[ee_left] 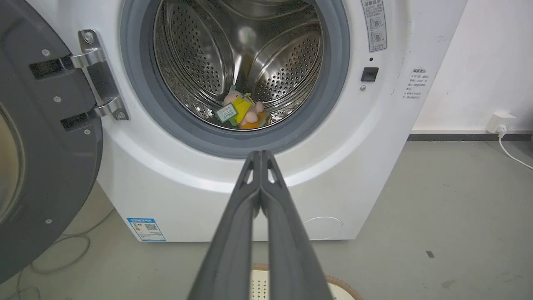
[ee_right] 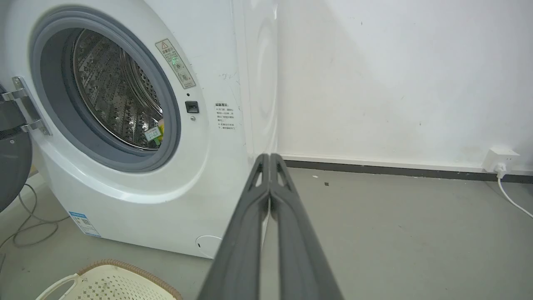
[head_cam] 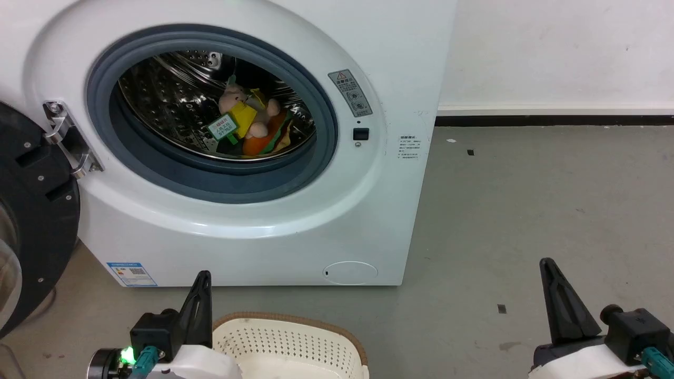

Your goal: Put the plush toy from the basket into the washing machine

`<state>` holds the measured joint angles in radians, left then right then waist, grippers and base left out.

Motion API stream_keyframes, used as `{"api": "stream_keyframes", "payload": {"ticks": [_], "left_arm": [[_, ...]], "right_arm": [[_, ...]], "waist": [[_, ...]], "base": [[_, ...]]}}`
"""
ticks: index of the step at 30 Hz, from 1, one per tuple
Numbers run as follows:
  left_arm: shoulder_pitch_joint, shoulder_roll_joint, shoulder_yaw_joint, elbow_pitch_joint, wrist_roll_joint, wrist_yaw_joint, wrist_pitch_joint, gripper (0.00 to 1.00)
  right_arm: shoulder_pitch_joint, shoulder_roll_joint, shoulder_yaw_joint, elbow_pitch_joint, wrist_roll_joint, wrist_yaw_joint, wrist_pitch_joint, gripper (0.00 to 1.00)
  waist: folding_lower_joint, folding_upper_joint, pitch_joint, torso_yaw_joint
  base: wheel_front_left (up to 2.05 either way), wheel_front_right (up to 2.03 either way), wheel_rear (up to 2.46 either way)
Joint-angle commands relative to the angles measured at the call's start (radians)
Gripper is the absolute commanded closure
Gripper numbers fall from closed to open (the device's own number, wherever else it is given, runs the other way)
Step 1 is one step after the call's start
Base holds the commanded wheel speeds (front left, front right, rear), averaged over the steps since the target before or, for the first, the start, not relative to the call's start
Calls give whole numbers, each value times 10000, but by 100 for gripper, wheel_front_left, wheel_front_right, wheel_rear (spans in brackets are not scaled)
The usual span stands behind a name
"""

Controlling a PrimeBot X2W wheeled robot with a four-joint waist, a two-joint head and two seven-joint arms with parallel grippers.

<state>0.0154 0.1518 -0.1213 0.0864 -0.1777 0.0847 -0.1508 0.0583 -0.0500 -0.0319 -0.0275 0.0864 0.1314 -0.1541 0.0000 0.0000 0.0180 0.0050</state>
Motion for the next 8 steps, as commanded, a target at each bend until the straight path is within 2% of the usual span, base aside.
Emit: {"api": "stream_keyframes", "payload": {"ticks": [1, 8], "left_arm": [[-66, -60, 56, -96, 101, -58, 49, 100], [-74, -154, 170, -172, 266, -136, 193, 100]], "right_arm": [[-160, -1, 17, 50, -108, -3, 73, 100], [-201, -1, 46, 72, -183, -4, 217, 100]], "waist": [[0, 0, -3, -1], [0, 0, -21, -5]], "base": [[0, 0, 0], [0, 0, 0]]}}
